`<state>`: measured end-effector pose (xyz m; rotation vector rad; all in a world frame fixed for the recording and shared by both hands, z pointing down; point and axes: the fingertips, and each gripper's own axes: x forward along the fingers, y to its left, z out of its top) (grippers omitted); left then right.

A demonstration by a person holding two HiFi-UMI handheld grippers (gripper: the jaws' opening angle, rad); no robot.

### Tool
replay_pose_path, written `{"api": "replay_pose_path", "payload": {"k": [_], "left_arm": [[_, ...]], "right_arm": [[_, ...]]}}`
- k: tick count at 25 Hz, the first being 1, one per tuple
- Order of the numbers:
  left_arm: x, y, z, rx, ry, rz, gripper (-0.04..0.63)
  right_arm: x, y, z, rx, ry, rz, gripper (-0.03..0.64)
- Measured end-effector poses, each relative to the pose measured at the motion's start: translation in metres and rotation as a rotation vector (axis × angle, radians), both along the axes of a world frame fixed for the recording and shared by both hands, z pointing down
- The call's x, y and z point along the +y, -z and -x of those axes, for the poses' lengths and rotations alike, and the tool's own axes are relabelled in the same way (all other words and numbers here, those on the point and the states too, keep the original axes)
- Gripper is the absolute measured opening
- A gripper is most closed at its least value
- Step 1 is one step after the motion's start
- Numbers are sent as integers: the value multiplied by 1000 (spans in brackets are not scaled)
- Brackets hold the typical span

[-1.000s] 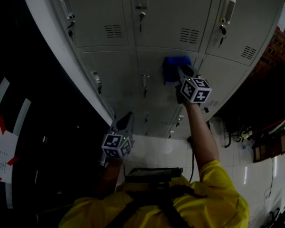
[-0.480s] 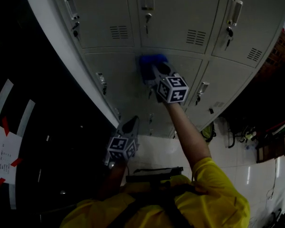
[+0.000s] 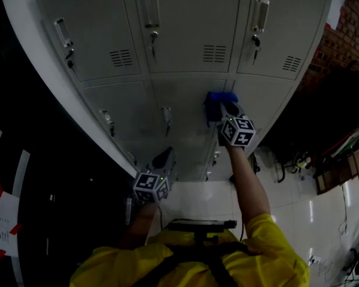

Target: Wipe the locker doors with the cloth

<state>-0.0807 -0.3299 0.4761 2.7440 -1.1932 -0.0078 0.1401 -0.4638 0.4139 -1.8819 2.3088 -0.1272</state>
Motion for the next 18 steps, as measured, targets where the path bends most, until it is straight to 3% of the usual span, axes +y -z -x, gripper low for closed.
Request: {"api": "replay_pose_path", "payload": {"k": [5, 13, 15, 18], "left_arm": [[8, -11, 0, -3, -6, 6, 0], [25, -32, 58, -3, 136, 51, 0], [27, -28, 66, 3, 155, 49, 0], [28, -25, 74, 15, 173, 54, 0]], "right_arm": [[-5, 5, 24, -22, 79, -9, 72], [-45, -1, 212, 2, 363, 11, 72], [-51, -1, 238, -2, 380, 17, 72], [-48, -1, 239, 1, 389, 27, 72]]}}
